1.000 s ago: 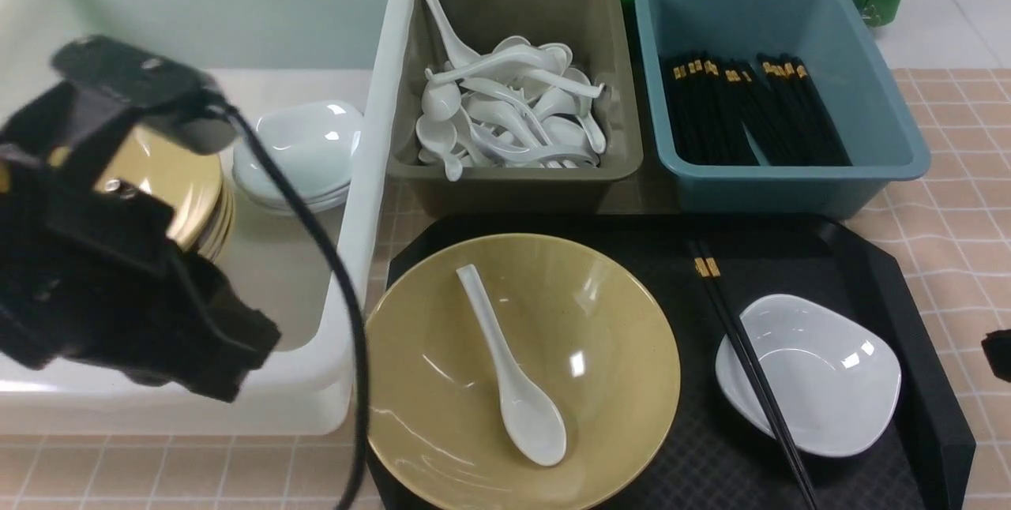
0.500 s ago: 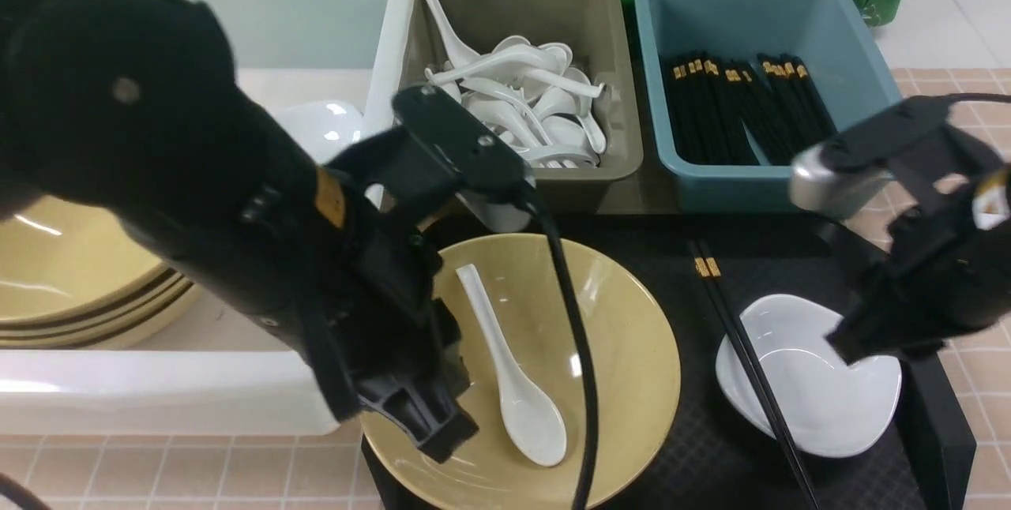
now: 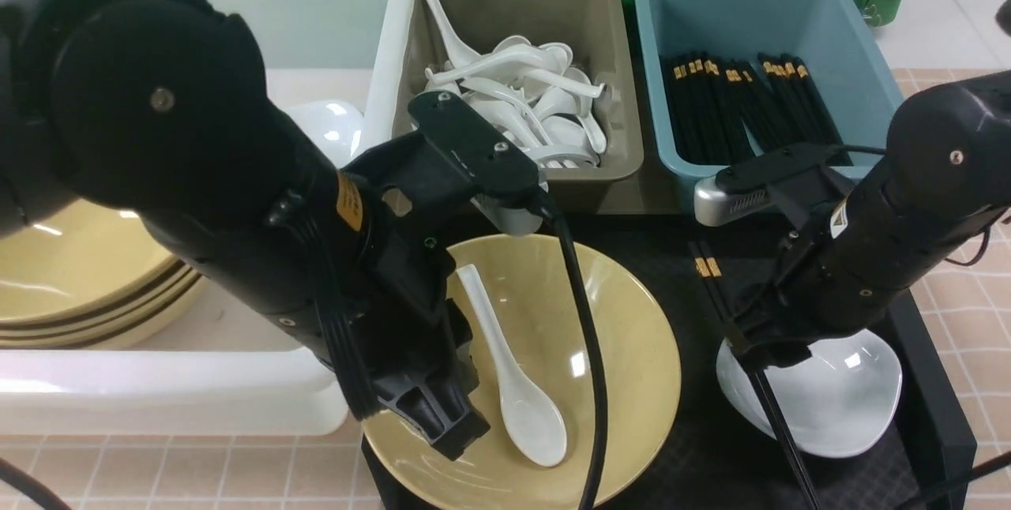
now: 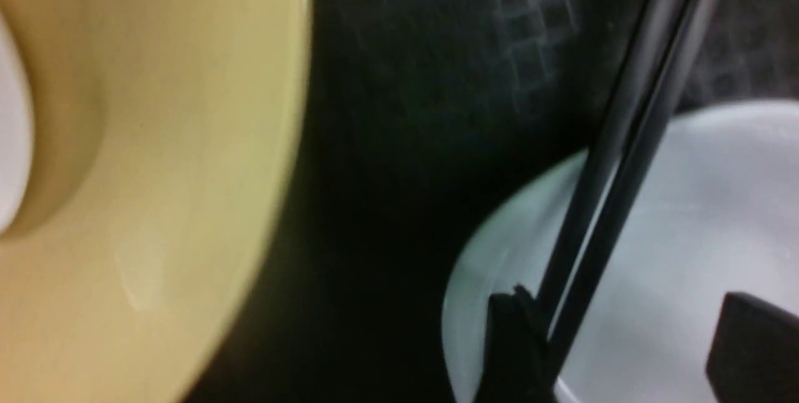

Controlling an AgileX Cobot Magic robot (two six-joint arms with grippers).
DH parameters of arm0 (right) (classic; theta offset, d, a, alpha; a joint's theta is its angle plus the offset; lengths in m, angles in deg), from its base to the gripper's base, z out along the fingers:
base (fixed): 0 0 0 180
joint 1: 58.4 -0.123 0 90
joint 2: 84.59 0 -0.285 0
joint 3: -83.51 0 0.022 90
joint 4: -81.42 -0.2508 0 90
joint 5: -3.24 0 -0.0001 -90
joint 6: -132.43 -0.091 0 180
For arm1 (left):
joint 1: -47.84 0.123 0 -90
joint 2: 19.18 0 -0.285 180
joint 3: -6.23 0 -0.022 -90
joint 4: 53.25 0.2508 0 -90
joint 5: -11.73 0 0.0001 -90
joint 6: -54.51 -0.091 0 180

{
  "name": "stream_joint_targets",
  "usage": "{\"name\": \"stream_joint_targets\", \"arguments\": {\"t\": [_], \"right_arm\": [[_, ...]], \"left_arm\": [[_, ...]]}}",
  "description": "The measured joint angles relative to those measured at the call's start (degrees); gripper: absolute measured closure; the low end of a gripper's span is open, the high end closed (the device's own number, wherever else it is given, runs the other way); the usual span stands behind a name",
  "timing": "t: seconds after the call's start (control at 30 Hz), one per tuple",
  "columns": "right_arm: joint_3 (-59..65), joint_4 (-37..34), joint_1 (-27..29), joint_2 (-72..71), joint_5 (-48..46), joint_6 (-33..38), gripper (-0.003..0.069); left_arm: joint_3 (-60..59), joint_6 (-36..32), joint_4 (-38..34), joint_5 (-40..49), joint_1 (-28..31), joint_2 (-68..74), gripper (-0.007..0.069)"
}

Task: On brown table put chopsticks spoon bowls plates into blue grey white boxes.
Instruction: 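Move the grippers toward the tableware on the black tray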

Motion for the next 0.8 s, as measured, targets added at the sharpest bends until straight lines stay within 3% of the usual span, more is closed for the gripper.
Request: {"name": "stream_joint_targets", "arguments": {"t": [0.47, 0.8], "right_arm": [[-0.5, -0.2, 0.0, 4.5, 2.1, 0.0, 0.0212], [-0.5, -0.2, 0.0, 6.2, 2.1, 0.0, 0.0319]], "left_arm": [[-2.9, 0.0, 0.0, -2.7, 0.0, 0.0, 0.0620], [-2.9, 0.0, 0.0, -2.2, 0.0, 0.0, 0.0620]]}}
